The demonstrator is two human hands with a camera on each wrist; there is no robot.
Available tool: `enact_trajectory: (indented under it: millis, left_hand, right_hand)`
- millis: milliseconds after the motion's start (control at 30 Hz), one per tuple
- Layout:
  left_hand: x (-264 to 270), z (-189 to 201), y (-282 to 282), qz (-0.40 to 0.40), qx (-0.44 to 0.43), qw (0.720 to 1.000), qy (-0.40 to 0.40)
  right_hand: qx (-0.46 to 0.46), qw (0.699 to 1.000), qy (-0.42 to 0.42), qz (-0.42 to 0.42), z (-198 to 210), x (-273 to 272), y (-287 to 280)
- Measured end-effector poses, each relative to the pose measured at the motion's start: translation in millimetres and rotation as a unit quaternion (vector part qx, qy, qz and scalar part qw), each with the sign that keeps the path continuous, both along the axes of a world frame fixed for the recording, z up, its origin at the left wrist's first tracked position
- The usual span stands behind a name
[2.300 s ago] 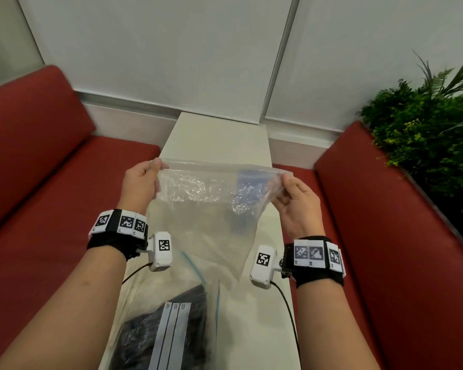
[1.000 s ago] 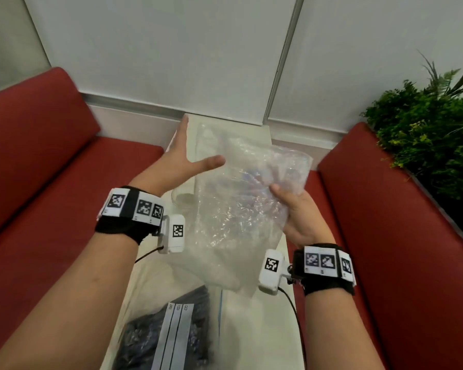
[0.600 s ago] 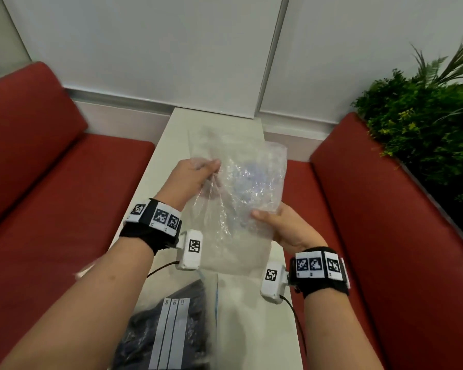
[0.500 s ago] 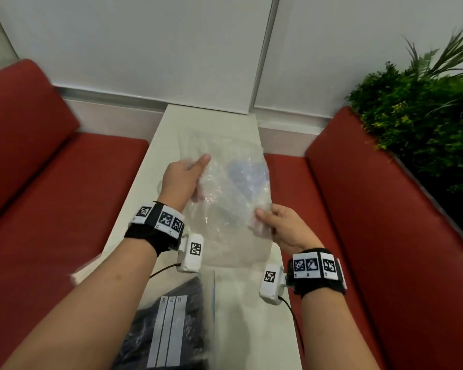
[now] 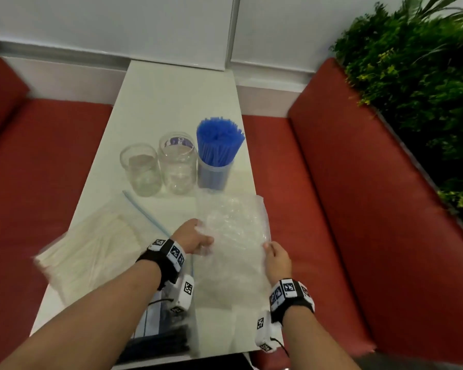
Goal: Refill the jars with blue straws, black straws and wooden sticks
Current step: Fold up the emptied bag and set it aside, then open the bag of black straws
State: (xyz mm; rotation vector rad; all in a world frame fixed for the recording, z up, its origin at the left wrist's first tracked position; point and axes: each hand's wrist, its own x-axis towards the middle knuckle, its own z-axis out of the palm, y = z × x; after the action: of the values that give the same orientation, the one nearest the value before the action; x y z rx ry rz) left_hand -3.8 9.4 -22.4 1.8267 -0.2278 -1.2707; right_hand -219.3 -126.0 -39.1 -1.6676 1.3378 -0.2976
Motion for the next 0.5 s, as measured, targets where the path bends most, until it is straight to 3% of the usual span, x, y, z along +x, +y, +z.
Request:
enact_trajectory:
  millis: [67,167,233,300,367,433,500]
  left_hand:
    - [-8.4,-13.6,-2.0,-0.076,0.077,0.986,-0.129]
    - [-13.7,-12.4,-8.4,-0.173,0.042,0.933,-0.312]
    - [-16.5,-10.4,-18.9,-0.343,0.014,0.878,-0.334]
    - [-23.5,-16.2,-26.9,-0.520,0.081,0.773,-0.354]
    - [-34.1,-29.7,-26.0,-0.593,0.171,0.687,-0.385]
    - [-44.8,-50.0,-19.6,-0.604,0.214,0.654,-0.403]
    - [-51.3,-69.4,-8.7,-0.591,0.232,0.654,-0.412]
  right_hand:
    - [-0.013,0.997,0.079,-0.019,-8.6,-1.1,2.0]
    - [-0.100,0.984,0.131,0.063,-5.0,8.4,-2.6]
    - [-0.103,0.956,0.173,0.213,-6.7,19.1,-5.4]
    - [-0.055,0.903,0.259,0.338,-16.3,25.7,-3.0]
    - [-0.003,0.861,0.318,0.397,-33.6,22.6,5.0]
    - [-0.005,0.832,0.359,0.423,-50.7,14.9,13.9]
    - [-0.033,0.817,0.382,0.430,-62.1,8.7,18.6]
